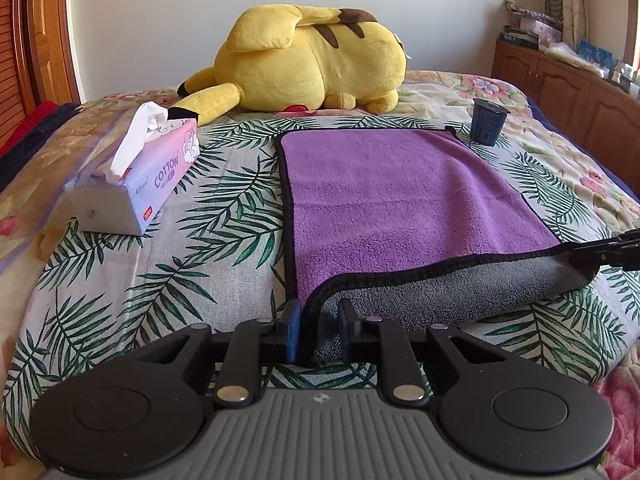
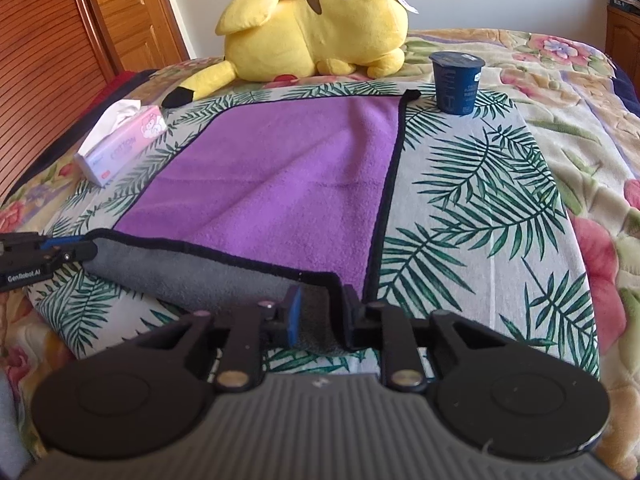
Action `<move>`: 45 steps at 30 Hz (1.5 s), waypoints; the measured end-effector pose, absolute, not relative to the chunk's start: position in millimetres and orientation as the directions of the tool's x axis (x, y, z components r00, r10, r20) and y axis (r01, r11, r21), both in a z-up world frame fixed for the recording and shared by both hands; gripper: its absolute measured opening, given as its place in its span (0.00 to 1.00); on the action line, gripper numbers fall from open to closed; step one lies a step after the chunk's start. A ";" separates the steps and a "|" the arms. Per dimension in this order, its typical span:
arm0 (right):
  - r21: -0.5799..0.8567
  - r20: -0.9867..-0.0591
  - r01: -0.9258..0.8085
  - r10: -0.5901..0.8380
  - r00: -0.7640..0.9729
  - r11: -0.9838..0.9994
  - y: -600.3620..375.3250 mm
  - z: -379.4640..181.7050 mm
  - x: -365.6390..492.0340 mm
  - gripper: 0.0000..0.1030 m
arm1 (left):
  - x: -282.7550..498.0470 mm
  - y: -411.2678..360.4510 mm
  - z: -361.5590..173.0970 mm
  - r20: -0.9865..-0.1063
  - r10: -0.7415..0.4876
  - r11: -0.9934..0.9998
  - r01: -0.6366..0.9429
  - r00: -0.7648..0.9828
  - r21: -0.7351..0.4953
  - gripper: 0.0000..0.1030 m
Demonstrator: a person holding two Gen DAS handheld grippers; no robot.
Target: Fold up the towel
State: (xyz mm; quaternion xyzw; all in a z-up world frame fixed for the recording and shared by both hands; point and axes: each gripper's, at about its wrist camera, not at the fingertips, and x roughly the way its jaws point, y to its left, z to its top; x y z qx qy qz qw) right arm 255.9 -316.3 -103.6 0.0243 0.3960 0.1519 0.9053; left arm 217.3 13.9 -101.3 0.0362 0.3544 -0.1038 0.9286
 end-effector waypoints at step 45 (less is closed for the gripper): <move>0.102 -0.564 -0.333 0.330 0.757 0.937 -307.8 -68.6 243.3 0.04 | 209.0 12.8 -65.4 -0.570 -0.200 0.975 0.219 0.797 -0.036 0.00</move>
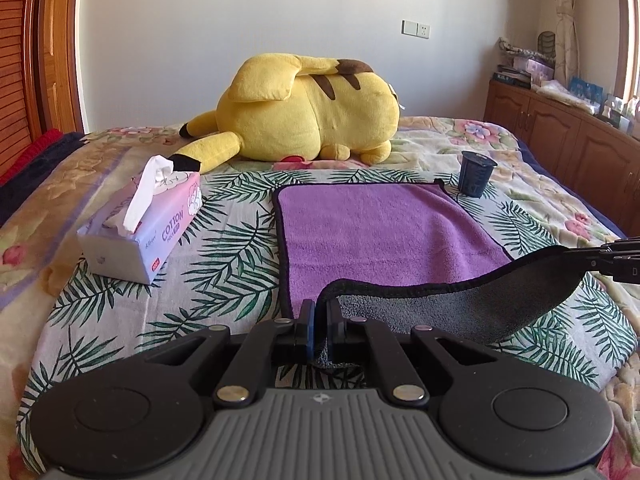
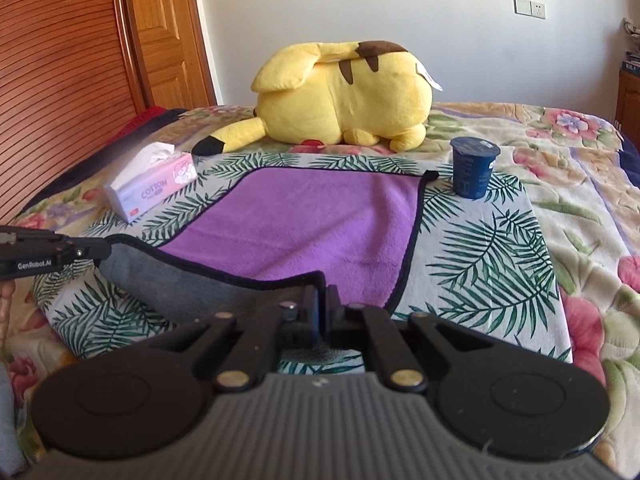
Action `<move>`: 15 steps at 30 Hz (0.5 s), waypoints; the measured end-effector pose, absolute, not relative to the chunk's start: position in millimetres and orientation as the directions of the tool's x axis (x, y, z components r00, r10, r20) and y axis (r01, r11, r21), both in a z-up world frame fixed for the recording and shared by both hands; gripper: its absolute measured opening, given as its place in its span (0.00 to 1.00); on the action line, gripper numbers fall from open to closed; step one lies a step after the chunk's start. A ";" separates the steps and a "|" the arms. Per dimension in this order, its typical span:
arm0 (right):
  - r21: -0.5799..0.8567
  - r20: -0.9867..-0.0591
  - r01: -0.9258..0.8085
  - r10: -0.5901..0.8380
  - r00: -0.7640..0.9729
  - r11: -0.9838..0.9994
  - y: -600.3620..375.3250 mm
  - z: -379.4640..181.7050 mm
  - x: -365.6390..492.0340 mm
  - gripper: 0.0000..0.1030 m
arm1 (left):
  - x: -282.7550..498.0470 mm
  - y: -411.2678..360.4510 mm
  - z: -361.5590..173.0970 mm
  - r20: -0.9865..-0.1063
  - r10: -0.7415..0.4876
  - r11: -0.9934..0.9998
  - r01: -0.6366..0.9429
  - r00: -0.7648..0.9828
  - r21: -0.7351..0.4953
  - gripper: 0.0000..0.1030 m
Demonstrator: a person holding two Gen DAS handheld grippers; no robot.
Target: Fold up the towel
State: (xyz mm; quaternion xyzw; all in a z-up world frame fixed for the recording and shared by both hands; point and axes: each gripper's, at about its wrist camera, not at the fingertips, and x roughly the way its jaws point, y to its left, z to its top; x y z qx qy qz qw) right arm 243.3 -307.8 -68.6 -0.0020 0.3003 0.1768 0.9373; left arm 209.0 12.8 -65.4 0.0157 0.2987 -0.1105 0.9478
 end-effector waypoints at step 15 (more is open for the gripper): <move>0.092 -0.514 -0.333 0.332 0.791 0.938 -313.6 -64.7 254.1 0.04 | 227.6 11.6 -62.4 -0.542 -0.206 0.974 0.224 0.814 -0.032 0.00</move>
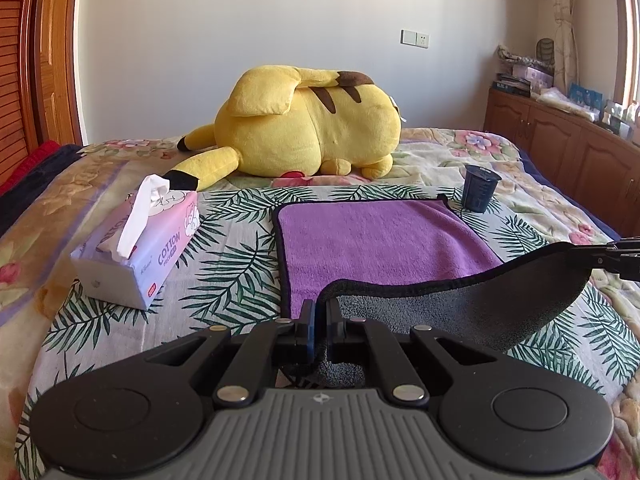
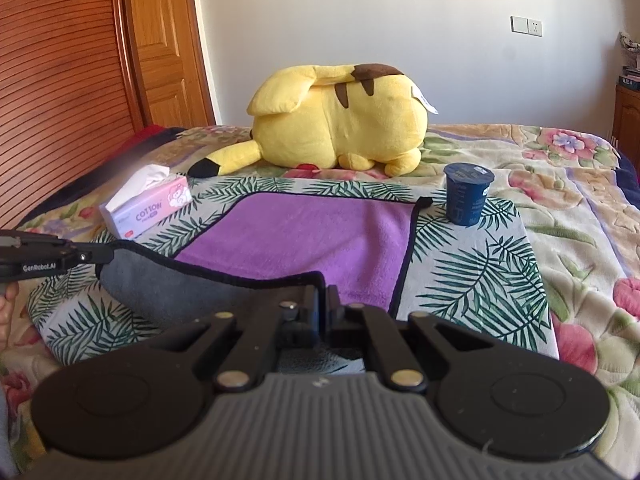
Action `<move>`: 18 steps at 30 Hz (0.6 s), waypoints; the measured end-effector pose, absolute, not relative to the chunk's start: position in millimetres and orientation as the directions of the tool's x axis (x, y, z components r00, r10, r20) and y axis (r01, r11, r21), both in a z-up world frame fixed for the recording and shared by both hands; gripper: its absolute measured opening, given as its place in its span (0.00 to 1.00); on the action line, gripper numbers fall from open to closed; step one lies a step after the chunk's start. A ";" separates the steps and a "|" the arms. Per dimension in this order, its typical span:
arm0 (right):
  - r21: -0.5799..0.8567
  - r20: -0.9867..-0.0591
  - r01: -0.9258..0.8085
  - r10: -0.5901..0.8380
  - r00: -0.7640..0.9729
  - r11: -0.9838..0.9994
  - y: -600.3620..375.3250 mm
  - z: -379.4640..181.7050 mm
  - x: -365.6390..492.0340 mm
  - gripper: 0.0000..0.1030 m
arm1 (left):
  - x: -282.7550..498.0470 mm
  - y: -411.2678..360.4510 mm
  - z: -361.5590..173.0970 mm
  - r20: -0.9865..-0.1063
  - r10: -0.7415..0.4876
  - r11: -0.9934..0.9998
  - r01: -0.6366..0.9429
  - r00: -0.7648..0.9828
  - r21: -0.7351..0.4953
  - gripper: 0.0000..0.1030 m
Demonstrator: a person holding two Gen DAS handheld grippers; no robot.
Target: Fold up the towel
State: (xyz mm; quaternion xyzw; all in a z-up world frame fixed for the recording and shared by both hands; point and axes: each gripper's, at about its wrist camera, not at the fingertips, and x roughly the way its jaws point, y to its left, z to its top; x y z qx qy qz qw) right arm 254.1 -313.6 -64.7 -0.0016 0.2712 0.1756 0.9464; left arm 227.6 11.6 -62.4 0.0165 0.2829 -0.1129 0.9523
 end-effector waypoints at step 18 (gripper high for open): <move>0.048 -0.462 -0.337 0.320 0.827 0.940 -313.9 -62.1 270.0 0.04 | 252.5 7.4 -61.5 -0.523 -0.202 0.973 0.231 0.828 -0.010 0.00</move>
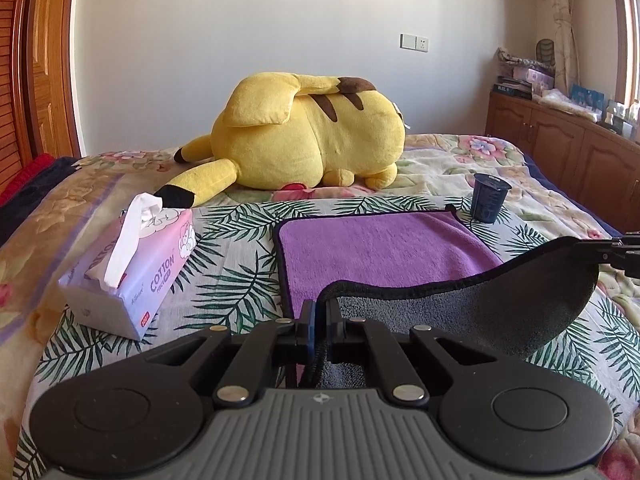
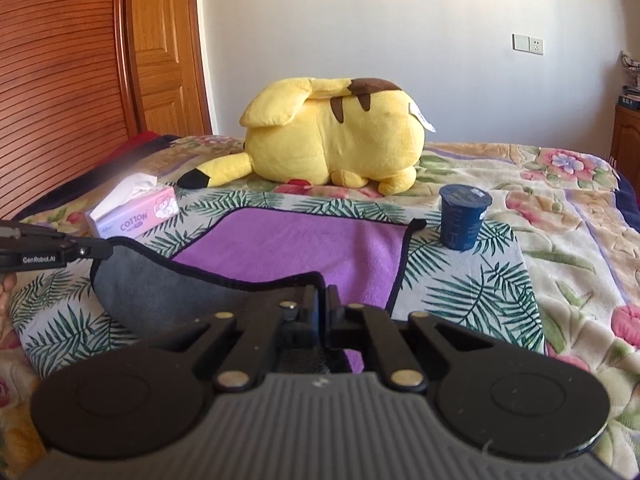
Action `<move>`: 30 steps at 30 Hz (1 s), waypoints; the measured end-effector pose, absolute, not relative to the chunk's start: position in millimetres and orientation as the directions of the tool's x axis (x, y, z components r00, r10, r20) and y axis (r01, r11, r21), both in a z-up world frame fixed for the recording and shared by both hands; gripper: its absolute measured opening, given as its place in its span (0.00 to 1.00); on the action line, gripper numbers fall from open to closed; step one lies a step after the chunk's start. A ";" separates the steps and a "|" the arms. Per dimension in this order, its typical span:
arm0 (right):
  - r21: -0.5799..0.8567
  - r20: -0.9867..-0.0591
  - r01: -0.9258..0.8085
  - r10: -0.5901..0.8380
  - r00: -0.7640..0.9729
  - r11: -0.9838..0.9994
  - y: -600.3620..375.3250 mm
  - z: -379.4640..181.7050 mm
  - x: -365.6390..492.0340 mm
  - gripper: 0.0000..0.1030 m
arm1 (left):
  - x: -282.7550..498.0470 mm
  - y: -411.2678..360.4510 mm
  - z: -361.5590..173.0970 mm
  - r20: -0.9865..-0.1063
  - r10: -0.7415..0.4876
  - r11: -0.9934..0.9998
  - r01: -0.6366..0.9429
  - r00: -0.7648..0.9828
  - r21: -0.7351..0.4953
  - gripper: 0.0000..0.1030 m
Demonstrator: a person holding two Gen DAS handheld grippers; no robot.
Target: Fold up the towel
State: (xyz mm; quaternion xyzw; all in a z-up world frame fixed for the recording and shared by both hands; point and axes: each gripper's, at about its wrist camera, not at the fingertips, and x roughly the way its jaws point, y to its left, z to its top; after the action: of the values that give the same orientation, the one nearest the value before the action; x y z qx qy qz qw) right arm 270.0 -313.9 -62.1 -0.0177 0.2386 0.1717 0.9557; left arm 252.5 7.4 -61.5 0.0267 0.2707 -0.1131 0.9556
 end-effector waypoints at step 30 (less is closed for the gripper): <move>-0.004 -0.350 -0.329 0.307 0.885 0.944 -316.9 -25.3 317.7 0.03 | 300.4 2.3 -20.7 -0.396 -0.164 0.983 0.181 0.904 0.006 0.00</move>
State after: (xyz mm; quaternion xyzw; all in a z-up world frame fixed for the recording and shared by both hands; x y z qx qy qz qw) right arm 317.7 -316.9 -25.3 -0.0316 0.1748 0.1638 0.9704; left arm 300.4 2.3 -20.7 0.0214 0.2010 -0.0883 0.9754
